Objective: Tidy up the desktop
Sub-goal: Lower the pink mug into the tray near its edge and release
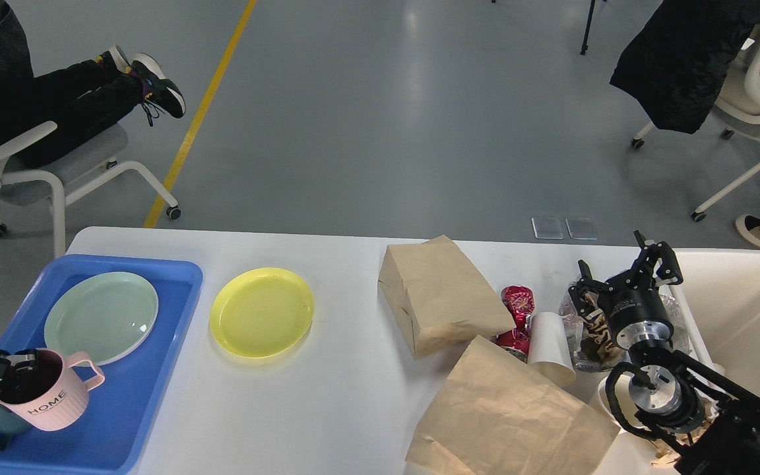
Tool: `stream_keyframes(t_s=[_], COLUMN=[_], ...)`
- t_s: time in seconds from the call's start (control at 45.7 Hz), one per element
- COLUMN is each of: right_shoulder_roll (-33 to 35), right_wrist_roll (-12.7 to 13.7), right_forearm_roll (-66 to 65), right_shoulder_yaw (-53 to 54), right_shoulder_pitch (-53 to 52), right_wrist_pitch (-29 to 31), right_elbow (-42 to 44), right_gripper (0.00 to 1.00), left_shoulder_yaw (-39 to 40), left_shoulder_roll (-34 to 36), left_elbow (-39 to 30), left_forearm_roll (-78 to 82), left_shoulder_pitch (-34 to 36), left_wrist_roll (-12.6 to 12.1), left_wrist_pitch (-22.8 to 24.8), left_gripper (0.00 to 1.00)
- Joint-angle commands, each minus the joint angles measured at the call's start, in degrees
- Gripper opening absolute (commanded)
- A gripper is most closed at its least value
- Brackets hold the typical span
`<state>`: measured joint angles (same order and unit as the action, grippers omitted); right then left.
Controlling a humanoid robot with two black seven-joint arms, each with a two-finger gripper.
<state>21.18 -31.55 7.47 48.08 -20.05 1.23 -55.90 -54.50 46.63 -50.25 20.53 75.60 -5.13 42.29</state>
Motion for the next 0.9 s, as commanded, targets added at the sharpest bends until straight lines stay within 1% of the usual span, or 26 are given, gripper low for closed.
stream_keyframes(t_s=[0.0,0.153,0.35,0.503,0.7,0.876], right_shoulder_roll=[0.00,0.00,0.00,0.00,0.00,0.00], right_wrist_roll=[0.00,0.00,0.00,0.00,0.00,0.00], right_forearm_roll=[0.00,0.00,0.00,0.00,0.00,0.00], right_shoulder_yaw=[0.00,0.00,0.00,0.00,0.00,0.00], right_shoulder_pitch=[0.01,0.01,0.01,0.01,0.01,0.01], right_wrist_pitch=[0.00,0.00,0.00,0.00,0.00,0.00], right_elbow=[0.00,0.00,0.00,0.00,0.00,0.00], right_gripper=[1.00,1.00,1.00,1.00,1.00,1.00], left_shoulder_yaw=[2.20,4.13,4.66,5.19,5.37,5.80], left_shoulder_roll=[-0.22,-1.27,-2.07,-2.59,-2.86,-2.77], left_elbow=[1.47,1.47,1.29,0.68,0.41,-2.84], left_forearm_roll=[0.03,-0.06,-0.14,-0.49,-0.67,-0.67], left_shoulder_pitch=[-2.48,-2.74,-4.15,-5.11,-6.08,-6.26], left_wrist_roll=[-0.05,-0.76,-0.67,-0.58,-0.58,-0.84], left_wrist_pitch=[-0.02,-0.02,-0.54,-3.44,-4.94,-8.10], left_gripper=[0.00,0.00,0.00,0.00,0.00,0.00])
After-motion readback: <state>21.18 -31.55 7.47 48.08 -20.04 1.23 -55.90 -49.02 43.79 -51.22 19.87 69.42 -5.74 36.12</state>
